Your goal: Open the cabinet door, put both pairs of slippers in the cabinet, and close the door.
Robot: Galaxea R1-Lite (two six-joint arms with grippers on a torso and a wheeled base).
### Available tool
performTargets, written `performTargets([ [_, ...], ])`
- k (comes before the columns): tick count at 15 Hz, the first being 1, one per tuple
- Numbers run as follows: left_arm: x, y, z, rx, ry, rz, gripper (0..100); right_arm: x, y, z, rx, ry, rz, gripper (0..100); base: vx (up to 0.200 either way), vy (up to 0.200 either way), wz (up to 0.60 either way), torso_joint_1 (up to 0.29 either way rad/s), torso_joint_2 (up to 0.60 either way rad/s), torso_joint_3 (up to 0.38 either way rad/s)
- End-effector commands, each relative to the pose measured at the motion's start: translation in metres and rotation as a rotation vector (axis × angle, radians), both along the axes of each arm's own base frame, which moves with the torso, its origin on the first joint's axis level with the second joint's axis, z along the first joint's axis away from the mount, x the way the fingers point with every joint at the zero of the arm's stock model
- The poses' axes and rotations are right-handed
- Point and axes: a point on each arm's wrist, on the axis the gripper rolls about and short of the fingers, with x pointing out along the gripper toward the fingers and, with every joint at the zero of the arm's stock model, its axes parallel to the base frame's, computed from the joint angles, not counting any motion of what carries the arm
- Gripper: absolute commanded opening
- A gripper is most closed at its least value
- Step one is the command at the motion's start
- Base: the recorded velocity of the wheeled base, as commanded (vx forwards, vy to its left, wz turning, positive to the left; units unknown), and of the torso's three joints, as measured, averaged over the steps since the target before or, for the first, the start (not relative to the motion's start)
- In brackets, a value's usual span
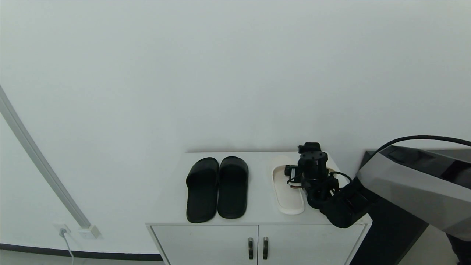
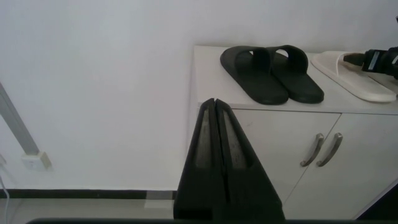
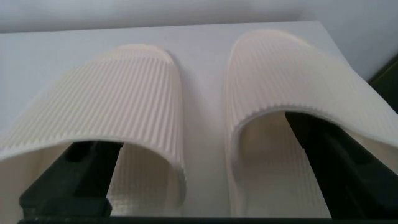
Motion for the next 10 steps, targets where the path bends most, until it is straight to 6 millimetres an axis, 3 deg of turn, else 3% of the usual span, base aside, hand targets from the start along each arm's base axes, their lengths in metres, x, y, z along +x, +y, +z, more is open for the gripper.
performTargets([
  [1, 0.000, 0.000, 0.000, 0.000, 0.001, 0.002, 0, 0.002, 0.000, -0.003, -0.004, 0.001, 0.001, 100, 0.000, 0.000, 0.00, 0.000, 0.00, 0.000],
  [2, 0.000, 0.000, 0.000, 0.000, 0.001, 0.002, 0, 0.002, 0.000, -0.004, -0.005, 0.005, 0.009, 0, 0.000, 0.000, 0.00, 0.000, 0.00, 0.000],
  [7, 0.000, 0.000, 0.000, 0.000, 0.001, 0.002, 0, 0.002, 0.002, -0.002, -0.004, -0.001, 0.011, 0, 0.000, 0.000, 0.00, 0.000, 0.00, 0.000],
  [10, 0.000, 0.000, 0.000, 0.000, 0.001, 0.002, 0, -0.007, 0.000, 0.015, -0.031, -0.020, 0.024, 0, 0.000, 0.000, 0.00, 0.000, 0.00, 0.000],
])
